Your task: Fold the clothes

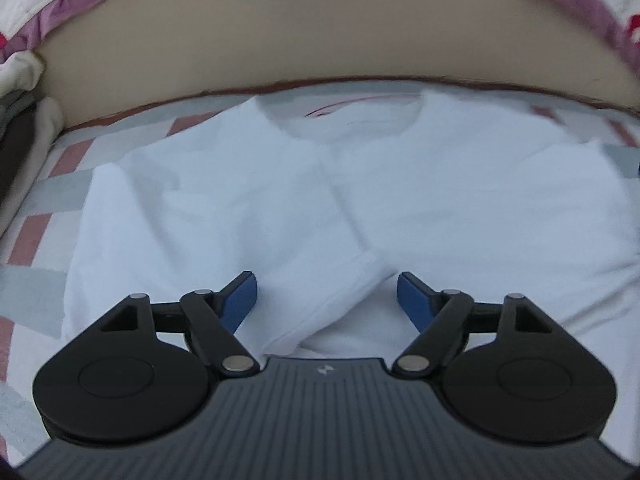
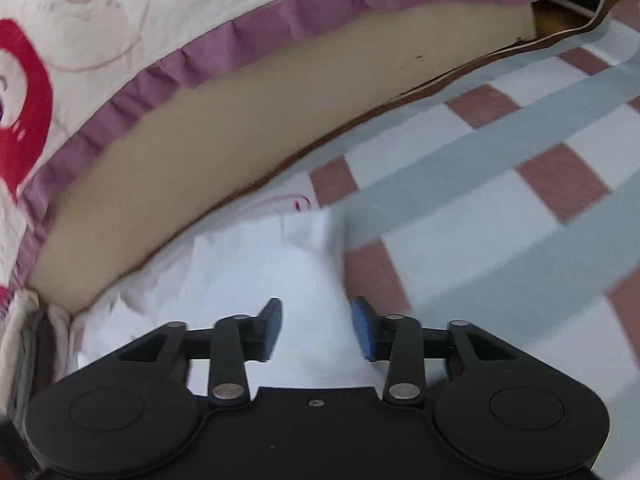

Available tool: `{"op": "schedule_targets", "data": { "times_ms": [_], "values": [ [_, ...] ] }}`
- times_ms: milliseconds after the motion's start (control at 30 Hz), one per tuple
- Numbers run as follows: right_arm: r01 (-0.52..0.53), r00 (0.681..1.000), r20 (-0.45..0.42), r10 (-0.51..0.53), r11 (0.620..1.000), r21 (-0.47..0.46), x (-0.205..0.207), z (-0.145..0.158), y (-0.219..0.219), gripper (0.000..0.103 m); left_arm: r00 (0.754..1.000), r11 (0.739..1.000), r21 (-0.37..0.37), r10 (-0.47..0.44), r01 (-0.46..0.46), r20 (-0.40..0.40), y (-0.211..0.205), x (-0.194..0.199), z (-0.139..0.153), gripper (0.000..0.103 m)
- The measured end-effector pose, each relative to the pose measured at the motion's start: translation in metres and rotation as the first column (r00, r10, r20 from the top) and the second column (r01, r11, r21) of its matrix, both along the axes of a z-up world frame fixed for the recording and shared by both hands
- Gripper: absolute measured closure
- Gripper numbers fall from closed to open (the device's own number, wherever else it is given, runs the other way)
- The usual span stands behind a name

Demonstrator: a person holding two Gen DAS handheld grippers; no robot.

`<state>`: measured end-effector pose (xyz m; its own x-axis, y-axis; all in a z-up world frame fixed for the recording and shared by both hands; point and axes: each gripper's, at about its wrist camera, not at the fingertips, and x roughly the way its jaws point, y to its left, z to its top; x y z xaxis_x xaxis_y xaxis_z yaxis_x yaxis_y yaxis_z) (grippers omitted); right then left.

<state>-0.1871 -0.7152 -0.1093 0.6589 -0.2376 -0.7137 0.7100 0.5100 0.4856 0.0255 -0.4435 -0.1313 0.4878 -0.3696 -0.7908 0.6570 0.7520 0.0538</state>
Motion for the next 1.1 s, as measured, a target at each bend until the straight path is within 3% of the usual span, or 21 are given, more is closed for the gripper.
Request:
{"op": "schedule_targets", "data": {
  "times_ms": [33,67,167,267,400,467,500,533,567,667,767,933,967,1100],
  "values": [
    [-0.007,1.0,-0.011,0.007,1.0,-0.017,0.011,-0.002,-0.004,0.05,0.999,0.999,-0.012,0.03,-0.03,0.012,0.004,0.003,-0.001,0.071],
    [-0.01,1.0,-0.02,0.01,0.999,-0.037,0.019,-0.003,-0.009,0.05,0.998,0.998,-0.036,0.058,-0.058,0.016,0.012,0.006,0.002,0.098],
    [0.0,1.0,-0.012,-0.001,0.998,-0.059,0.034,-0.006,-0.025,0.05,0.981,0.97,-0.158,0.193,-0.187,0.028,0.048,0.015,0.015,0.099],
    [0.049,0.998,0.048,-0.05,0.998,0.038,0.033,-0.016,-0.044,0.05,0.93,0.889,-0.286,0.367,-0.357,-0.018,0.089,0.021,0.023,0.093],
    [0.073,0.997,0.03,-0.076,0.993,0.095,0.034,-0.026,-0.054,0.05,0.9,0.865,-0.251,0.43,-0.434,-0.071,0.102,0.029,0.016,0.084],
    [0.068,0.997,0.029,-0.072,0.992,0.106,0.038,-0.031,-0.059,0.05,0.915,0.889,-0.22,0.396,-0.402,-0.072,0.096,0.028,0.013,0.077],
    [0.064,0.997,0.031,-0.068,0.992,0.111,0.04,-0.033,-0.062,0.056,0.921,0.897,-0.213,0.381,-0.388,-0.075,0.094,0.028,0.011,0.074],
    [0.05,0.998,0.036,-0.054,0.992,0.115,0.043,-0.036,-0.064,0.084,0.928,0.901,-0.22,0.364,-0.374,-0.083,0.093,0.026,0.009,0.074],
    [0.024,0.999,0.037,-0.028,0.994,0.109,0.046,-0.037,-0.064,0.097,0.932,0.906,-0.222,0.35,-0.361,-0.091,0.092,0.023,0.007,0.074],
    [0.028,0.999,0.017,-0.027,0.999,-0.046,0.046,-0.022,-0.056,0.097,0.945,0.922,-0.208,0.313,-0.327,-0.095,0.089,0.02,0.001,0.074],
    [0.056,0.997,0.055,-0.05,0.992,-0.116,0.041,-0.009,-0.055,0.098,0.948,0.929,-0.194,0.298,-0.315,-0.115,0.089,0.021,-0.003,0.076],
    [0.056,0.998,0.045,-0.05,0.99,-0.128,0.04,-0.005,-0.052,0.097,0.938,0.927,-0.164,0.317,-0.338,-0.141,0.094,0.024,-0.007,0.078],
    [0.056,0.998,0.043,-0.051,0.99,-0.13,0.04,-0.004,-0.051,0.097,0.935,0.926,-0.154,0.325,-0.345,-0.143,0.095,0.026,-0.005,0.074],
    [0.055,0.998,0.034,-0.051,0.989,-0.14,0.039,-0.001,-0.048,0.086,0.927,0.927,-0.097,0.349,-0.363,-0.14,0.104,0.031,0.012,0.071]
  ]
}}
